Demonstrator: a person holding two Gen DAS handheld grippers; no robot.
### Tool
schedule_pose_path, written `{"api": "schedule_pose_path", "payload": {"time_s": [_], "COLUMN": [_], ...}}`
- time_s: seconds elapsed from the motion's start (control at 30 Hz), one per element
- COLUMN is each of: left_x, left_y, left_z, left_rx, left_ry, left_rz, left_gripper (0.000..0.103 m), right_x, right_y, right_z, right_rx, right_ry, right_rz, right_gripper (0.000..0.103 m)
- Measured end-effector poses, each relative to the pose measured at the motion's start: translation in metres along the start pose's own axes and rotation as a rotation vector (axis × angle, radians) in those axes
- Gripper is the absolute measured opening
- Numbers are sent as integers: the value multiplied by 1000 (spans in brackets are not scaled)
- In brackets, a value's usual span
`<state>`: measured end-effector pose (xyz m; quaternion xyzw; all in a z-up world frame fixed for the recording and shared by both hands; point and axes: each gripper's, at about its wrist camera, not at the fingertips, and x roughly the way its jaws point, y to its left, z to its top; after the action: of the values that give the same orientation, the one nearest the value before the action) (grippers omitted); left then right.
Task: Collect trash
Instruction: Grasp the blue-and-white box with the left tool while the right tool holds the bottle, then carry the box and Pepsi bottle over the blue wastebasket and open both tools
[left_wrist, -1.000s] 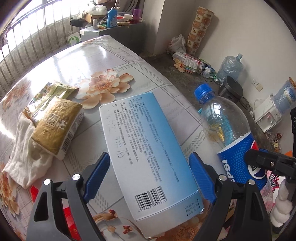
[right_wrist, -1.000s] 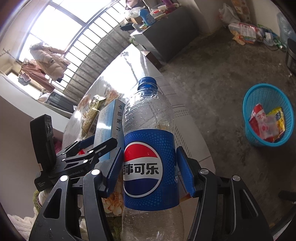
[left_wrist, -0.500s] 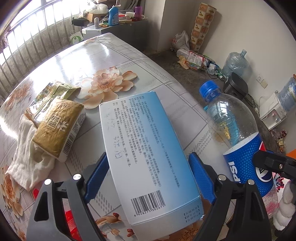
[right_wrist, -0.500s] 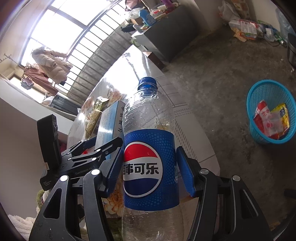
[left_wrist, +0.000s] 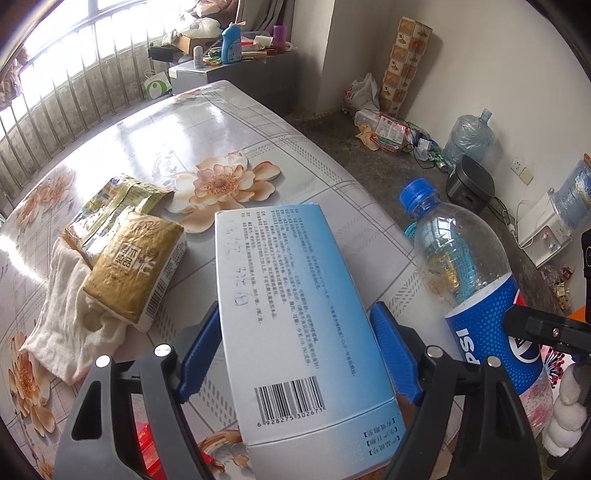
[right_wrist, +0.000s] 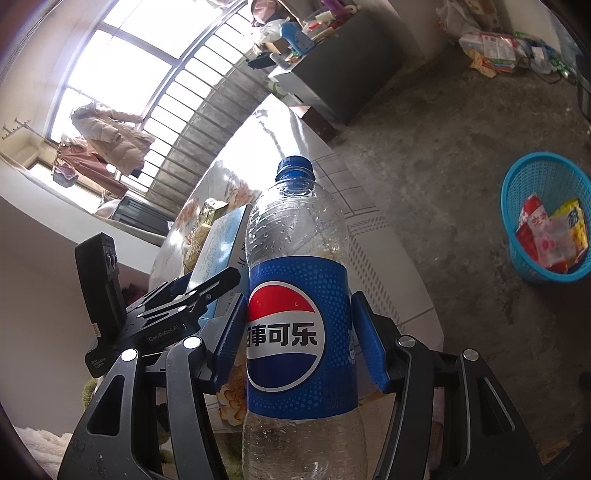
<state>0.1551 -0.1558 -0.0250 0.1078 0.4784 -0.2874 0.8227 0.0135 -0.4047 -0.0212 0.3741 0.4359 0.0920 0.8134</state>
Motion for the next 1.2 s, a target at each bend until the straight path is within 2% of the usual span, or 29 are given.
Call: {"api": "schedule_pose_path", "payload": {"time_s": [0.23,0.47,0.6,0.73,0.83,0.97,1.1,1.2], "left_x": [-16,-27,-25,-17,0,36,81,121], "left_y": [-2,-33,-59,-97,-133,-183,-236,-278], "left_z": [6,27,46,66,79,93,105,117], "left_rx": [-10,68,115,189,250,322,383,441], "left_ry": [-37,-77,-90,-85,-52,35,129,162], "left_rz": [-47,-107,-160,-218,-273,-343,-365,-339], "left_gripper": [77,77,77,77,77,77,77,78], "right_x": [-12,-43,-71,-107,-127,-128,-109,-93], "right_y": [-4,-22,-45,-86,-119,-160,-200,-240], "right_z": [3,8,10,9,4,-3,5,22], "right_rx": [28,74,130,226,308,426,532,635], "right_ry": [-32,-123,-200,-297,-345,-332,-287,-267], "right_rz": [50,59,18,-64,-141,-200,-179,-154], "right_gripper": [54,54,54,54,54,54,54,56]}}
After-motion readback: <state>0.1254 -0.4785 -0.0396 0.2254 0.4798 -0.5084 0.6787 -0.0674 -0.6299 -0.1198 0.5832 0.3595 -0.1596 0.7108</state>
